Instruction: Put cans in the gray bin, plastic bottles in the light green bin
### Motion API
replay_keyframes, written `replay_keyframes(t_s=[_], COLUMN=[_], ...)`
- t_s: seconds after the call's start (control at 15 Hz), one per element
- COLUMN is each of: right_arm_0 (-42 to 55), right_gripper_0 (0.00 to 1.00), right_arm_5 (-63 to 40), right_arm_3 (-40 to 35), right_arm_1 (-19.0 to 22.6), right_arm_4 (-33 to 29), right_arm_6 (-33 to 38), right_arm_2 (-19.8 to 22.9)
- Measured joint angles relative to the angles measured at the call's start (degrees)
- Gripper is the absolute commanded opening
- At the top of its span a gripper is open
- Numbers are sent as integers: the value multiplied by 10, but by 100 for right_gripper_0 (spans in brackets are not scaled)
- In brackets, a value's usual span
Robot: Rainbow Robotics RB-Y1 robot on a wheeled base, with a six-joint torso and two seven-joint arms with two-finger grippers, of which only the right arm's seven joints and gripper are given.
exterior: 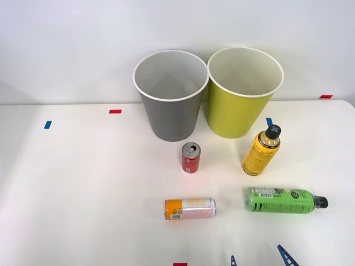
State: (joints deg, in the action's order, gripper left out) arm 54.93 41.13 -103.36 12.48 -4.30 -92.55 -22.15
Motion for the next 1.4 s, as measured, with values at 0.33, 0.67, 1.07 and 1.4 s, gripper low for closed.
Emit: replay_keyframes(t_s=[0.33, 0.67, 1.07, 1.4], right_arm_0=[0, -12, -17, -35], right_gripper_0=[100, 100, 100, 100], right_arm_5=[0, -6, -165, -403], right_arm_3=[0, 8, -109, -261], right_arm_1=[0, 8, 97, 275], right_arm_4=[0, 4, 9, 20], right_arm_6=[0, -5, -10, 3], right_arm_2=[0, 13, 39, 52])
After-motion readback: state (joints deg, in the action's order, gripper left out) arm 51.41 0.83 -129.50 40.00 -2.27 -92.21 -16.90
